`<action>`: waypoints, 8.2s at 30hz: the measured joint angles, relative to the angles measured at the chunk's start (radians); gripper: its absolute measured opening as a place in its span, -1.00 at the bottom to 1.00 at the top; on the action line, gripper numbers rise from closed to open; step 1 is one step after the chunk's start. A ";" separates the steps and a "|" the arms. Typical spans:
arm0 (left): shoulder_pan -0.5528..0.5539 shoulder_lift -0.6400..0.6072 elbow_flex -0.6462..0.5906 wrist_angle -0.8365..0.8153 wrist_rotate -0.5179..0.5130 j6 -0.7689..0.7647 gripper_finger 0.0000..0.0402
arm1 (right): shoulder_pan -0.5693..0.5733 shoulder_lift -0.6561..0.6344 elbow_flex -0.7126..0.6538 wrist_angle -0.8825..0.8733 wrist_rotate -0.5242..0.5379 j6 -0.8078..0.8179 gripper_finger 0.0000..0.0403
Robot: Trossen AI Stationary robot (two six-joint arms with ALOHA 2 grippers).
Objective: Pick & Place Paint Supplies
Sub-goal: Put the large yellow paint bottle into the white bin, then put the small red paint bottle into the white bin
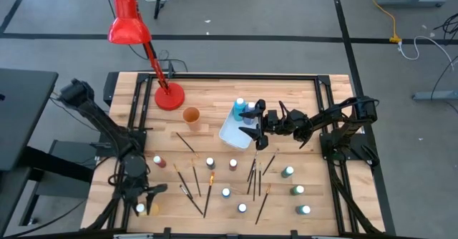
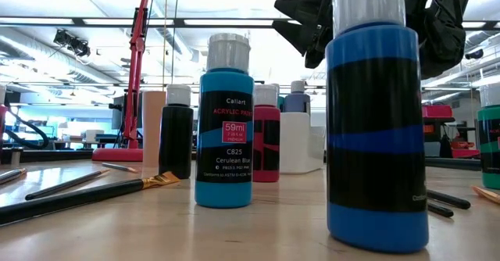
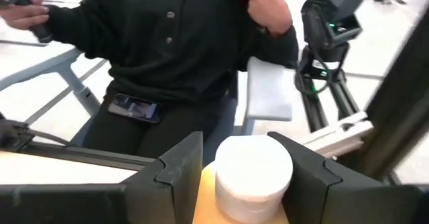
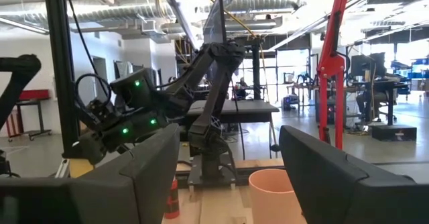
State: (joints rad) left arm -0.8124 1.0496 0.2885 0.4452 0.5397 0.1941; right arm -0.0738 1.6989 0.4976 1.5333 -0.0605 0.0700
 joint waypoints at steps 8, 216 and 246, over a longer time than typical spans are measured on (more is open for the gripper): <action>0.000 0.018 0.001 0.033 -0.008 -0.018 -0.39 | 0.000 0.000 0.000 0.000 0.000 0.000 0.28; 0.744 0.167 0.367 0.143 -0.902 0.031 0.06 | 0.068 0.242 0.278 -0.411 0.727 -0.079 0.41; 0.733 0.006 0.366 -0.184 -0.730 -0.117 0.06 | 0.194 0.027 0.277 -0.500 0.437 -0.236 0.32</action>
State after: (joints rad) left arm -0.0796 1.0552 0.6540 0.2611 -0.1905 0.0769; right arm 0.1204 1.7260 0.7750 1.0335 0.3763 -0.1659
